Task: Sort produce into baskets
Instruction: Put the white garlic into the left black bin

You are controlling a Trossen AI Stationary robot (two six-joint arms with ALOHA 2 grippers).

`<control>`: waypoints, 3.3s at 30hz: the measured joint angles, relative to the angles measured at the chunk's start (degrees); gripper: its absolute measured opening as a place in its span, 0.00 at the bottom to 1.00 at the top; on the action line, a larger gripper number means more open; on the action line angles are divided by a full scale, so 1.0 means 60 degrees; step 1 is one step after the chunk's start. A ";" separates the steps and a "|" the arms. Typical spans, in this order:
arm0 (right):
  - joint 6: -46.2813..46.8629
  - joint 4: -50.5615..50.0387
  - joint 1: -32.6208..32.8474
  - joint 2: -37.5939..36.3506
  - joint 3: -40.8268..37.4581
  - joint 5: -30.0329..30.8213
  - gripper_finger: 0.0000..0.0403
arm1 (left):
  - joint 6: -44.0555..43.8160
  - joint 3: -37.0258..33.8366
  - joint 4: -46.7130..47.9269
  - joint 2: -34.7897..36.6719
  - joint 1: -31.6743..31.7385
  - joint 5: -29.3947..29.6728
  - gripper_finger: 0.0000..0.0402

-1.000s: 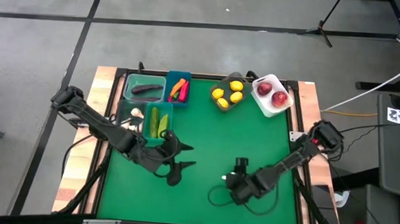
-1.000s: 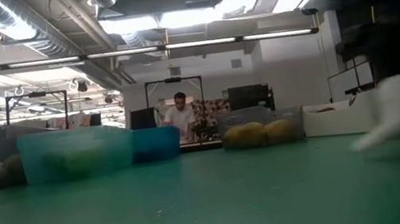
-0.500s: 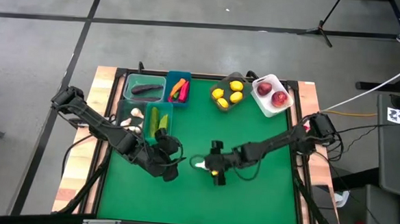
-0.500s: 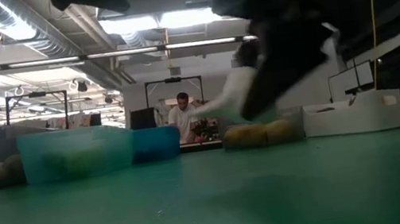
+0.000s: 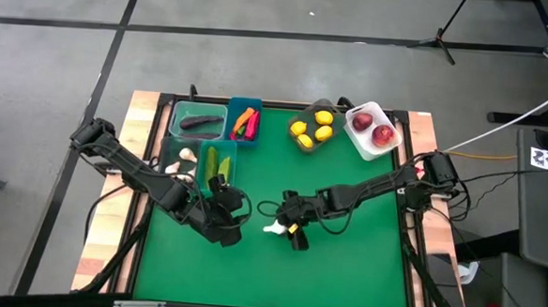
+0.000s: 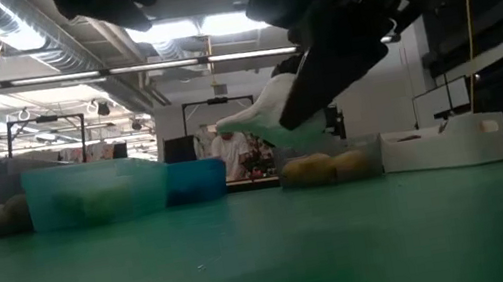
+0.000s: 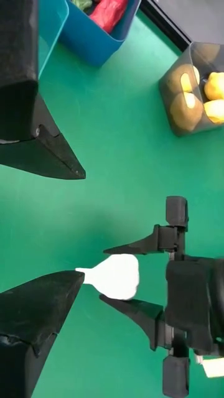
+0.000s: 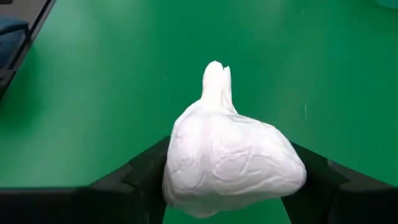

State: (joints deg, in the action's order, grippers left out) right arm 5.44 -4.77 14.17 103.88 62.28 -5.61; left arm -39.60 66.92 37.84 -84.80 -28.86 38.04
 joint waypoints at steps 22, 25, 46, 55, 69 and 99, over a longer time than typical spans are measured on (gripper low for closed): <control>-0.0227 0.0044 0.0007 0.0000 0.0007 0.1162 0.61 | -0.0025 0.0000 -0.1935 -0.2743 0.0335 -0.1247 0.61; -0.0231 -0.0094 0.0007 0.0000 0.0009 0.1318 0.61 | -0.0059 0.0000 -0.2015 -0.2837 0.0410 -0.1377 0.61; -0.0708 -0.0153 0.0004 0.0000 0.0007 0.1348 0.61 | -0.0548 -0.3927 -1.0643 -0.2808 0.1147 -0.3465 0.61; -0.0526 -0.0343 0.0022 0.0000 0.0007 0.1276 0.61 | -0.0312 -0.3927 -1.0645 -0.2822 0.1546 -0.3349 0.61; -0.0701 -0.0135 0.0018 0.0000 0.0004 0.1257 0.61 | -0.0101 -0.3927 -1.1198 -0.2822 0.1908 -0.3490 0.61; -0.0707 0.0263 0.0007 0.0015 -0.0029 0.1505 0.61 | -0.0140 -0.3938 -1.1856 -0.2822 0.2122 -0.3546 0.61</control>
State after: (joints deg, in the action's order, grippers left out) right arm 1.20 -3.19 14.22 103.96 62.11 3.42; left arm -40.44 43.29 -33.30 -101.73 -16.12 16.76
